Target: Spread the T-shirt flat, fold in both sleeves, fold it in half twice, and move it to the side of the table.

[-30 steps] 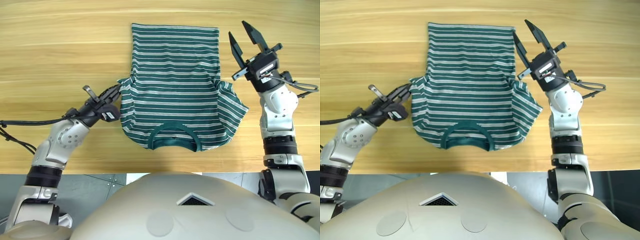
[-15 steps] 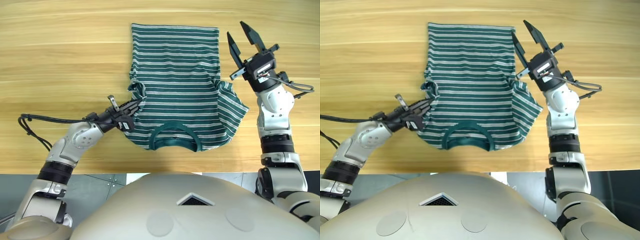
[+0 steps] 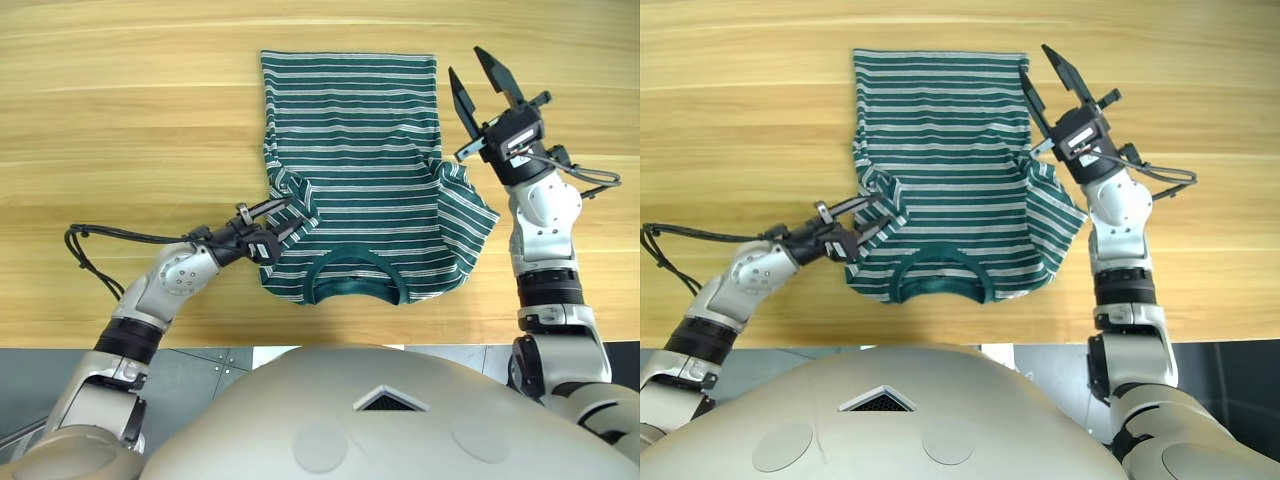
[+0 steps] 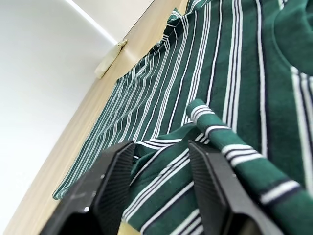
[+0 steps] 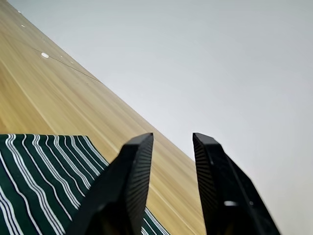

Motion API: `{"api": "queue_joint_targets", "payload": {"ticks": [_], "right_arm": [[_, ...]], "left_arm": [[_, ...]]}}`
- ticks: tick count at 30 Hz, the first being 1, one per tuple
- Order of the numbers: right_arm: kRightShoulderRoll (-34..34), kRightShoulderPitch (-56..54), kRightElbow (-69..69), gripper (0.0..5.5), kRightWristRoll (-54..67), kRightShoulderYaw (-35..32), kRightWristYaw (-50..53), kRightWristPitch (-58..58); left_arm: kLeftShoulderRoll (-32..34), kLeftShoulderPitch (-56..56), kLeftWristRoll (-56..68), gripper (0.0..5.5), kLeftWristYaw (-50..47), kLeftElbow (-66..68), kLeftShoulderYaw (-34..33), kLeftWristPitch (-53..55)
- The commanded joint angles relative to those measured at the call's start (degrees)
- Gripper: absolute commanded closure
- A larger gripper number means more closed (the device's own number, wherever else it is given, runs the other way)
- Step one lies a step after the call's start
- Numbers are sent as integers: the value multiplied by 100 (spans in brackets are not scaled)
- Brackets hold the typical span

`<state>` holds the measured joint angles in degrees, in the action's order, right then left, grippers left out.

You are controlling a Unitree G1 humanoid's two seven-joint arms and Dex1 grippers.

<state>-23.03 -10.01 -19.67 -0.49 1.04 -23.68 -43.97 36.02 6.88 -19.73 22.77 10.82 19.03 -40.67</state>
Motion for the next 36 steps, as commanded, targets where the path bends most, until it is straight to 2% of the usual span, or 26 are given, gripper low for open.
{"api": "queue_joint_targets", "payload": {"ticks": [1,7,12,16,19,21,26,32,36], "right_arm": [[-40,-53,46,402,-150,11,57,-12],[-397,154,277,402,-244,-333,203,74],[-312,118,261,402,-333,-229,280,89],[-317,137,280,402,-344,-224,276,103],[-393,247,245,402,-612,-110,245,34],[-421,322,227,402,-804,-11,241,-71],[-411,292,173,402,-911,-33,388,-71],[-388,193,10,402,-1042,-12,552,-98],[-373,139,-69,402,-1079,17,611,-125]], "left_arm": [[307,244,107,298,531,44,231,1],[502,553,1170,298,1089,-463,313,-240],[547,675,2200,298,1420,-728,133,-359],[515,778,2487,298,1601,-780,120,-387],[448,706,2891,298,1538,-817,-197,-363],[361,575,2776,298,1613,-538,-213,-254],[343,-382,635,298,562,1320,-307,140],[127,-1258,-480,298,258,2291,302,-71],[193,-1577,-807,298,36,2712,458,-173]]}}
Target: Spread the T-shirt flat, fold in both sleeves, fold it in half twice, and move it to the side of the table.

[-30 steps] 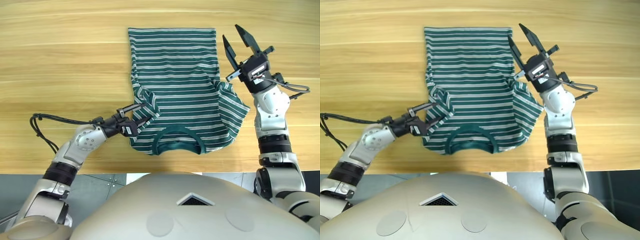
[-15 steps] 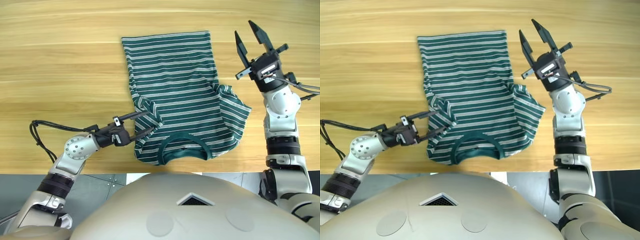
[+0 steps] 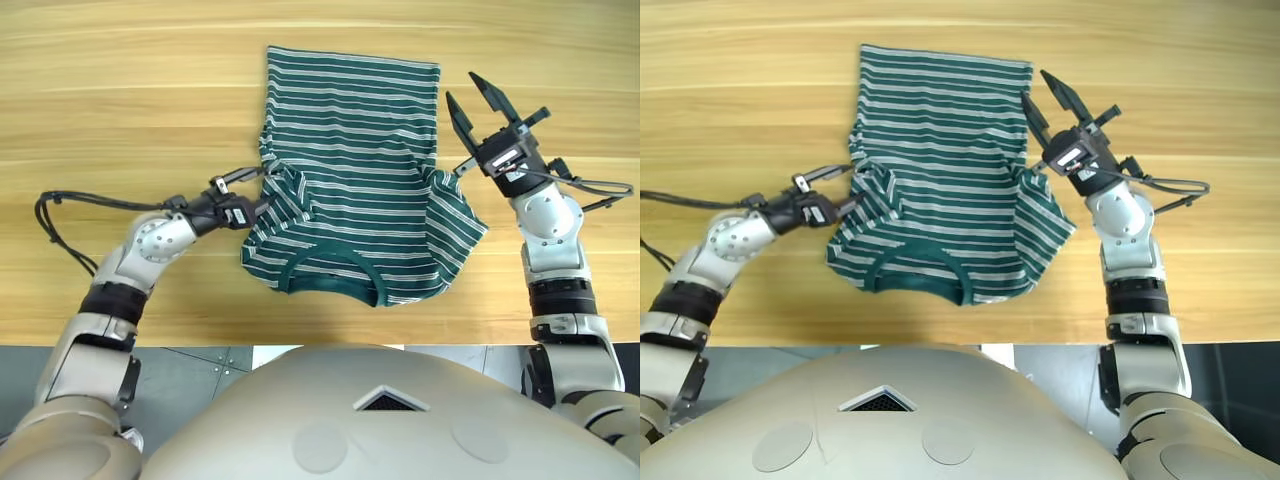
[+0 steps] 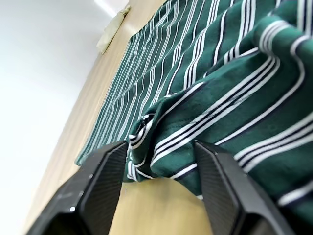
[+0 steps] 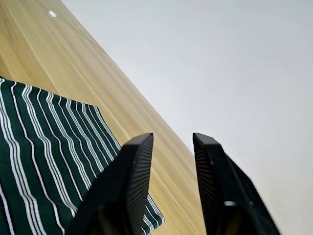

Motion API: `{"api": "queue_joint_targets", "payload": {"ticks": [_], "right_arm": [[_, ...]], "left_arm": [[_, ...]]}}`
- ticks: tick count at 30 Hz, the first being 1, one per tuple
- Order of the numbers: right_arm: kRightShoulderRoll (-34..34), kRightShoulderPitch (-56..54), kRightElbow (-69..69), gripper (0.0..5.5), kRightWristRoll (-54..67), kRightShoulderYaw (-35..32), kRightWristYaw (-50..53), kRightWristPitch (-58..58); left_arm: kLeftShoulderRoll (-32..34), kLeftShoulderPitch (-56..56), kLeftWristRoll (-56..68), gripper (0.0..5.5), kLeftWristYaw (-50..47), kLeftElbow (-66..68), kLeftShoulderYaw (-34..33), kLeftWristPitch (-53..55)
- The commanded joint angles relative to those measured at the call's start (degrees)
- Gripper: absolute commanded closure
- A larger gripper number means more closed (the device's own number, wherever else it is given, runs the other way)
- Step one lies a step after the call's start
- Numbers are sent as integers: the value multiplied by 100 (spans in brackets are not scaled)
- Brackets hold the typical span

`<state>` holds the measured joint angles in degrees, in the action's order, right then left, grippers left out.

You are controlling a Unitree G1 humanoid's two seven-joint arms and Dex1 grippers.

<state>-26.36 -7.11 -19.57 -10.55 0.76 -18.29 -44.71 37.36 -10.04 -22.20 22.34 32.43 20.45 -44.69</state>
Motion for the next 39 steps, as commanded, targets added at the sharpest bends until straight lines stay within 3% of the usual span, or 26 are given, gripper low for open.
{"api": "queue_joint_targets", "payload": {"ticks": [1,6,10,16,23,31,39], "right_arm": [[-31,-167,-116,402,-93,58,95,-61],[-339,29,-23,402,-245,-114,178,-79],[-1038,813,679,402,-274,-758,191,8],[-1340,1466,1381,402,-250,-1165,146,281],[-1686,3517,2799,402,-1134,-1942,-230,896],[-1482,5066,3062,402,-2433,-1295,-514,1495],[-1495,4199,2443,402,-2945,-325,-307,1775]], "left_arm": [[81,89,-592,298,34,623,347,186],[167,489,-281,298,110,244,358,-26],[338,1171,-205,298,-294,-521,-48,461],[417,1994,-245,298,-740,-1774,-616,1076],[701,2915,0,298,-437,-2946,-1094,1510],[722,2876,978,298,-249,-4407,-1697,995],[546,2619,955,298,-129,-4343,-1823,913]]}}
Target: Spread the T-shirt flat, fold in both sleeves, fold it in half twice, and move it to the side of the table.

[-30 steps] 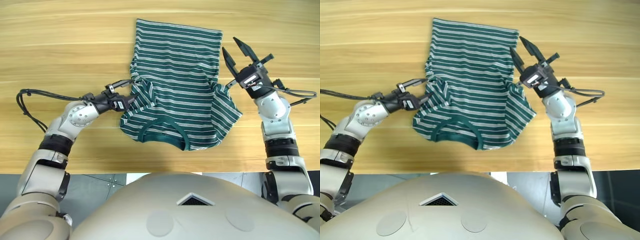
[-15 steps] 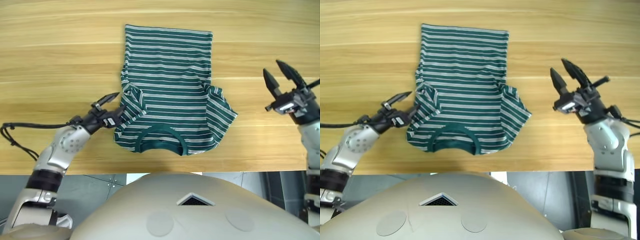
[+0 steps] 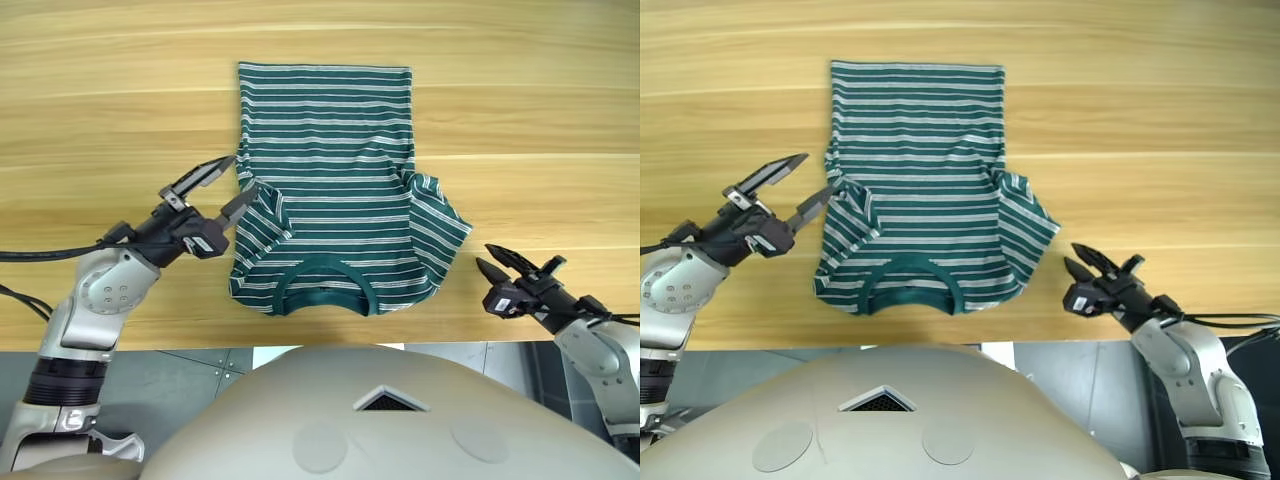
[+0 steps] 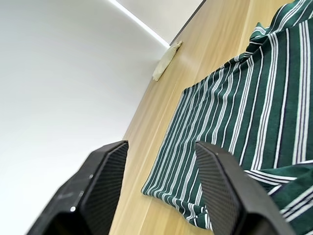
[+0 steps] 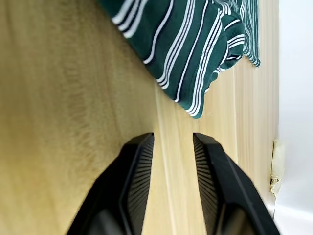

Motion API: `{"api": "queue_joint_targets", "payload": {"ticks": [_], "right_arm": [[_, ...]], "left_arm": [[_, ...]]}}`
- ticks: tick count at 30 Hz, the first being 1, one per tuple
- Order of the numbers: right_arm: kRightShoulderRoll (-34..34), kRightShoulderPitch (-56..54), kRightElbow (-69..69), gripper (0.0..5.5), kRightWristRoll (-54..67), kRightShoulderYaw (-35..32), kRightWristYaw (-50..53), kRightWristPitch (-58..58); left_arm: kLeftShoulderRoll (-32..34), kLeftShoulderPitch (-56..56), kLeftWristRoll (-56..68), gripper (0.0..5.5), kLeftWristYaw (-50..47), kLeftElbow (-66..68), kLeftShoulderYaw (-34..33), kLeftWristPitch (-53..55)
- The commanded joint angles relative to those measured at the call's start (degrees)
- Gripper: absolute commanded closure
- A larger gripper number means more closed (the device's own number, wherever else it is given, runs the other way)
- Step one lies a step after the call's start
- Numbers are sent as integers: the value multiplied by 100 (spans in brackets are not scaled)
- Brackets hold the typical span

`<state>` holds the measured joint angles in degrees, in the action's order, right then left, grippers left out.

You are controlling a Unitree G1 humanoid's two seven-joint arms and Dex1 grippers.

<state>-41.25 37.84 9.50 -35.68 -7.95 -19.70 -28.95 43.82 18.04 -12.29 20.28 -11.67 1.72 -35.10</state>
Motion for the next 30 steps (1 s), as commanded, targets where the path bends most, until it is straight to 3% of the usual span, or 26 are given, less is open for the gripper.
{"api": "queue_joint_targets", "payload": {"ticks": [1,11,21,30], "right_arm": [[-37,-431,-555,402,-480,627,-104,221],[-216,-1033,-1125,402,-384,1084,371,158],[-384,-1033,-1123,546,-180,1251,548,59],[-118,-1278,-857,549,399,1206,975,-291]], "left_arm": [[-151,-246,-68,298,91,130,106,-49],[-451,-341,-212,298,134,346,316,-106],[-516,-385,-220,296,140,408,349,-146],[-551,-407,-140,296,105,479,349,-250]]}}
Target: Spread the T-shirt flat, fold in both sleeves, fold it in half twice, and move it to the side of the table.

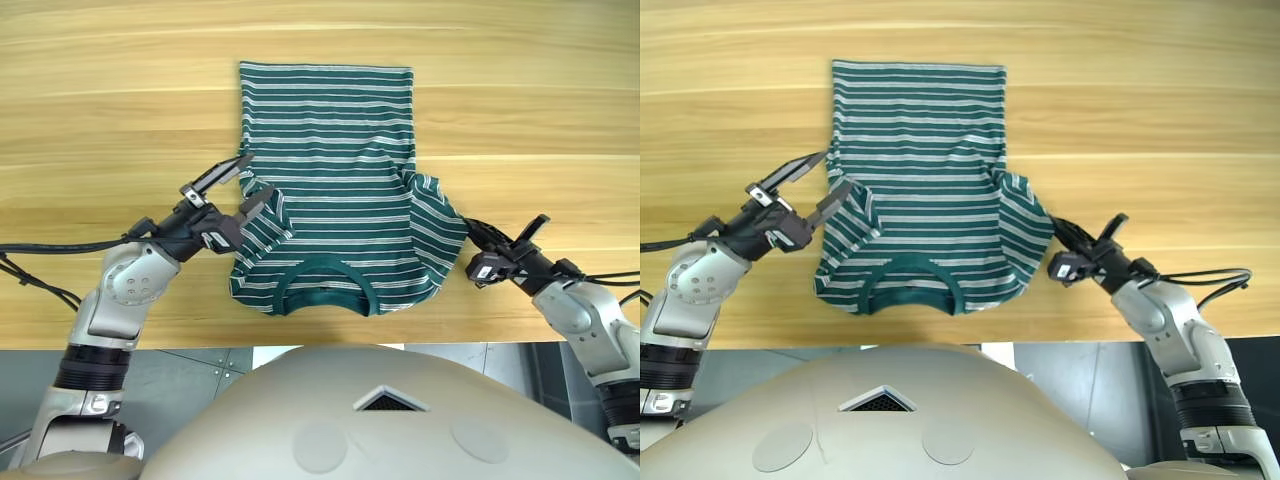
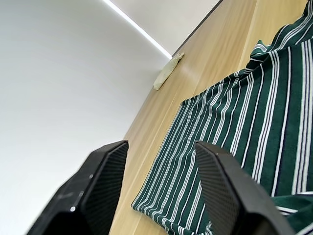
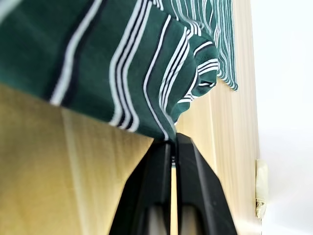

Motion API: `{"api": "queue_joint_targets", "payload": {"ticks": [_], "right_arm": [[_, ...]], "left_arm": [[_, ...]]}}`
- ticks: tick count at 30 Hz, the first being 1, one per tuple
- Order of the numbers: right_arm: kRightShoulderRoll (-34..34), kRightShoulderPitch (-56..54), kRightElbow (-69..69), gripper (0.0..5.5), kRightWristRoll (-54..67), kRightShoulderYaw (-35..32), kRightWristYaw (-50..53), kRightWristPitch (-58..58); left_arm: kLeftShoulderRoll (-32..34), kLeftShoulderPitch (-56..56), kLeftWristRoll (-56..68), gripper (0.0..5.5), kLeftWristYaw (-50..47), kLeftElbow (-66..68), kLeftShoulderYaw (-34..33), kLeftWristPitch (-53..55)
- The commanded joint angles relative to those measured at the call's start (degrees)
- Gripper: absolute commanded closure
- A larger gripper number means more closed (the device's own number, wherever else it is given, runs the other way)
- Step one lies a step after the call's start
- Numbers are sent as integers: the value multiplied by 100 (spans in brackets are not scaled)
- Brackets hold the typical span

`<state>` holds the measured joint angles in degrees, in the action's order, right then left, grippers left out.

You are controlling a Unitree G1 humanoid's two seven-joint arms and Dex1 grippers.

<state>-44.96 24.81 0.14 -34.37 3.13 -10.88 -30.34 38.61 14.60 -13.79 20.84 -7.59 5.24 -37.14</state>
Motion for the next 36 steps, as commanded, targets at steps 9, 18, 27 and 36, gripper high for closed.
{"api": "queue_joint_targets", "payload": {"ticks": [9,18,27,36], "right_arm": [[559,-233,731,549,1584,-103,-50,-523],[714,-482,724,549,1621,378,-529,-636],[834,-641,451,549,1414,964,-943,-643],[874,-984,-35,451,1248,1126,-1045,-551]], "left_arm": [[-70,-100,21,296,55,349,14,-184],[-118,-198,21,296,134,485,147,-225],[-177,-265,37,296,181,559,234,-256],[-189,-340,10,296,155,730,262,-322]]}}
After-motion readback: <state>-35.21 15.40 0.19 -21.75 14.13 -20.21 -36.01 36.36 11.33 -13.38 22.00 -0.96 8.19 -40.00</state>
